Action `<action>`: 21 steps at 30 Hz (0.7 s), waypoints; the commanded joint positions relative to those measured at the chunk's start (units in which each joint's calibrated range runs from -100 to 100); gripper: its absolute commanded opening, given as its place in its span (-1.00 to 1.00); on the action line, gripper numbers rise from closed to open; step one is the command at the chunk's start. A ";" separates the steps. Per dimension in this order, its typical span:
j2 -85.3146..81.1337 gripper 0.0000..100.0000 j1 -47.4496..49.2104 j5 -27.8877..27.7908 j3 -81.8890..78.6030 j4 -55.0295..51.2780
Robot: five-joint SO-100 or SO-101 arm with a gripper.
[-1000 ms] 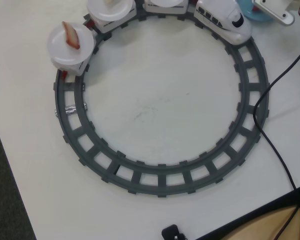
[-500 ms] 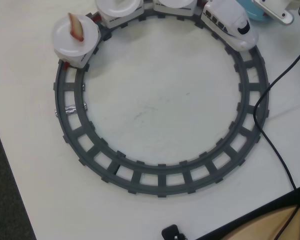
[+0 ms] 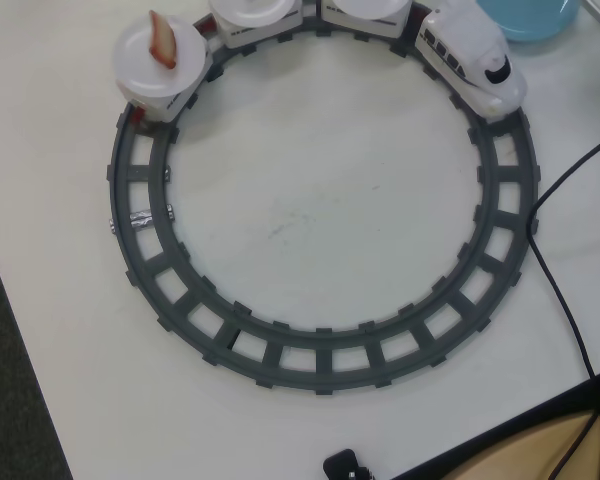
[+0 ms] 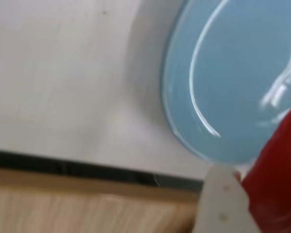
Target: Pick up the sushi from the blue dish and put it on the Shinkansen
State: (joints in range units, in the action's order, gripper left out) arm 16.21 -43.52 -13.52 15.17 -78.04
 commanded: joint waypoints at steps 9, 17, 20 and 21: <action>-37.88 -0.95 8.93 -0.27 -17.33 0.72; -42.06 -0.95 17.20 -0.07 -25.14 1.75; -42.06 -0.95 18.79 0.04 -28.28 5.77; -42.06 -0.95 19.49 -0.22 -29.36 7.05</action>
State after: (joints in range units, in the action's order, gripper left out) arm -23.54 -25.25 -13.67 -13.10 -74.19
